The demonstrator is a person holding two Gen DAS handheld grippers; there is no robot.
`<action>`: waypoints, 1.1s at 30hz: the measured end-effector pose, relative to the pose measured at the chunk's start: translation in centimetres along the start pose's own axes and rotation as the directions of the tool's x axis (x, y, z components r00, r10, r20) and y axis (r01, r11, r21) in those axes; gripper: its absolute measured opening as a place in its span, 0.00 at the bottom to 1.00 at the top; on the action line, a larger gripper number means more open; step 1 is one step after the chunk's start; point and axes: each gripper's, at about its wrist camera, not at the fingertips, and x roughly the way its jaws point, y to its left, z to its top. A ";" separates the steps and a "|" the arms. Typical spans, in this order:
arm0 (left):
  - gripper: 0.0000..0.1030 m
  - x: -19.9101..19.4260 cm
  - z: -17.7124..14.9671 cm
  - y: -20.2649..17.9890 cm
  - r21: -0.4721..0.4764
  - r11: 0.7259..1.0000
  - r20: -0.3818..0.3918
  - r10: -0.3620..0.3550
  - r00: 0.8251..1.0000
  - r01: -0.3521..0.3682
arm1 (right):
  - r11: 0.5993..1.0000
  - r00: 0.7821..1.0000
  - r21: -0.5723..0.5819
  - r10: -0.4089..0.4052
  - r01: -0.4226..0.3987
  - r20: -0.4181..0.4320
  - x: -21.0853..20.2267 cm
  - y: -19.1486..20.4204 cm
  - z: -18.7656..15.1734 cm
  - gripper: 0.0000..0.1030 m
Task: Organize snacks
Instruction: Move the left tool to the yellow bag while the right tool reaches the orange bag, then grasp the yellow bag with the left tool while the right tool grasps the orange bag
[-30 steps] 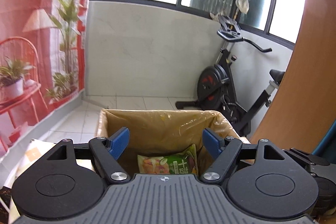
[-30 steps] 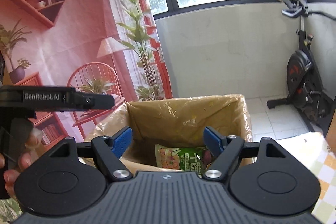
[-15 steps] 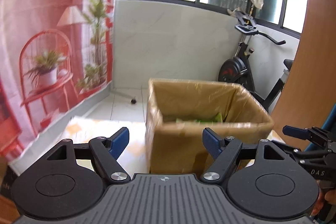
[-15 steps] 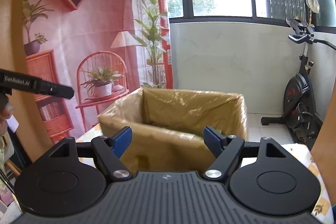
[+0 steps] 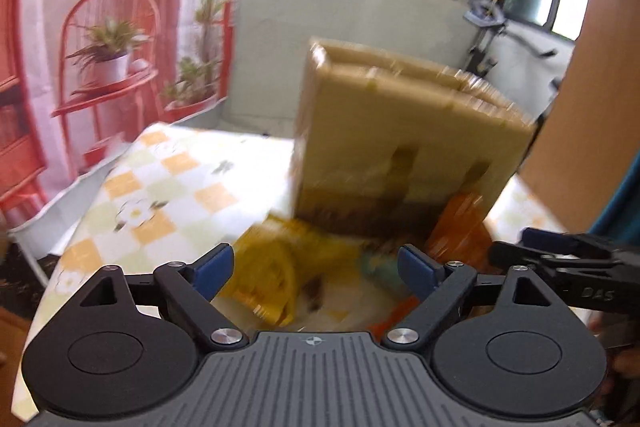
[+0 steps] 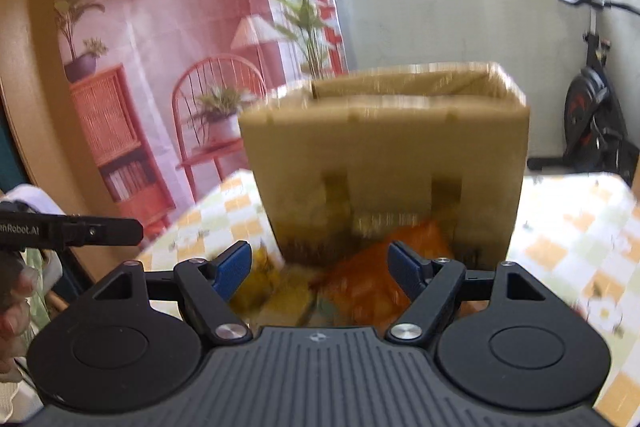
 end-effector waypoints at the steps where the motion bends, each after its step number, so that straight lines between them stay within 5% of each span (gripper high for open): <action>1: 0.88 0.4 -0.4 0.1 0.002 1.000 -0.011 0.016 1.000 -0.016 | 1.000 1.000 -0.005 -0.010 0.010 -0.017 0.3 0.1 -0.5 0.75; 7: 0.88 1.6 -1.5 1.4 0.050 0.997 -0.023 0.057 0.998 -0.056 | 0.998 0.995 -0.032 -0.057 0.054 -0.084 1.4 -0.2 -3.2 0.75; 15: 0.91 4.0 -0.1 3.4 0.182 0.983 -0.017 0.002 1.000 0.001 | 0.993 0.994 -0.092 -0.078 0.070 -0.076 2.2 -1.1 -3.6 0.79; 20: 0.91 5.1 -0.4 3.8 0.110 0.992 -0.029 -0.055 0.998 0.058 | 0.980 0.986 -0.162 -0.134 0.118 -0.094 3.7 -2.1 -3.9 0.85; 33: 0.91 7.7 -1.2 4.5 0.121 0.991 -0.060 -0.049 0.997 0.056 | 0.945 0.977 -0.281 -0.196 0.166 -0.080 7.5 -2.3 -4.1 0.96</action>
